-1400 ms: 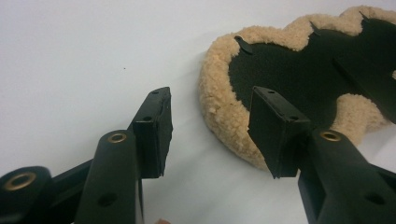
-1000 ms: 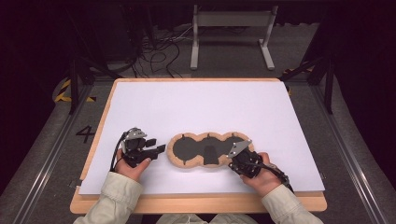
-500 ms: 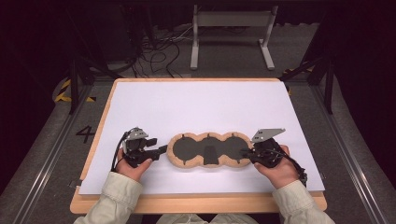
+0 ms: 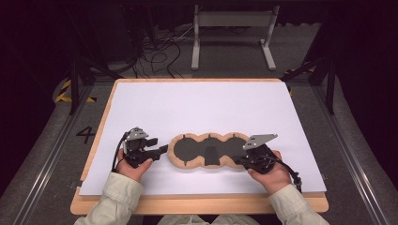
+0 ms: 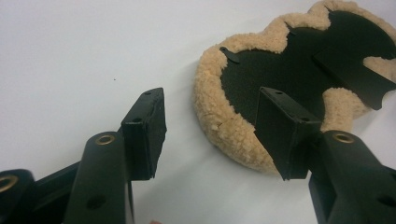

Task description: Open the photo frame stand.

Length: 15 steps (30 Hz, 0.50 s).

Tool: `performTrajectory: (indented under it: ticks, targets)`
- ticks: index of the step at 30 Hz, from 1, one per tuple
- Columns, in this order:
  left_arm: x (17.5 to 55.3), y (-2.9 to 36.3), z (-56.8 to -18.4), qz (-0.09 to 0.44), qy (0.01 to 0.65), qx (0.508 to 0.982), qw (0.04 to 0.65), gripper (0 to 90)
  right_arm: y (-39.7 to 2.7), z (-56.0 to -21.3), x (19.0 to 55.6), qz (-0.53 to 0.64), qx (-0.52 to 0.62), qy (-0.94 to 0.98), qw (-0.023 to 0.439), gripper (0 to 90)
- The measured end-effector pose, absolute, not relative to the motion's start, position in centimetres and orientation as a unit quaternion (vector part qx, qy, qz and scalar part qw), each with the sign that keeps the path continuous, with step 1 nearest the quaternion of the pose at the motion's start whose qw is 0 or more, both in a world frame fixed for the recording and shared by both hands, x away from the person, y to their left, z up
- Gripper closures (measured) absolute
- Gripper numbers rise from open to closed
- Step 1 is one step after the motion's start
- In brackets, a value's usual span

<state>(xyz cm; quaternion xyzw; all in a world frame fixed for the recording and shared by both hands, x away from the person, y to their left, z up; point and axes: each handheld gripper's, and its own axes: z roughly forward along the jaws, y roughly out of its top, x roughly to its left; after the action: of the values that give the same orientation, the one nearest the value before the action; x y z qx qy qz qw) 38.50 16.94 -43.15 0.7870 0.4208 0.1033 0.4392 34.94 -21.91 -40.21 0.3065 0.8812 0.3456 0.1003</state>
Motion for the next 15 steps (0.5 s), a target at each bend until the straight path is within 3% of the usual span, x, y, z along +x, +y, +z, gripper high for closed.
performTrajectory:
  ticks: [15]
  targets:
    - [38.6,16.9,-43.4,0.112,0.421,0.79,0.431,43.2,-18.6,-43.1,35.2,0.321,0.286,0.901,0.059,90.0]
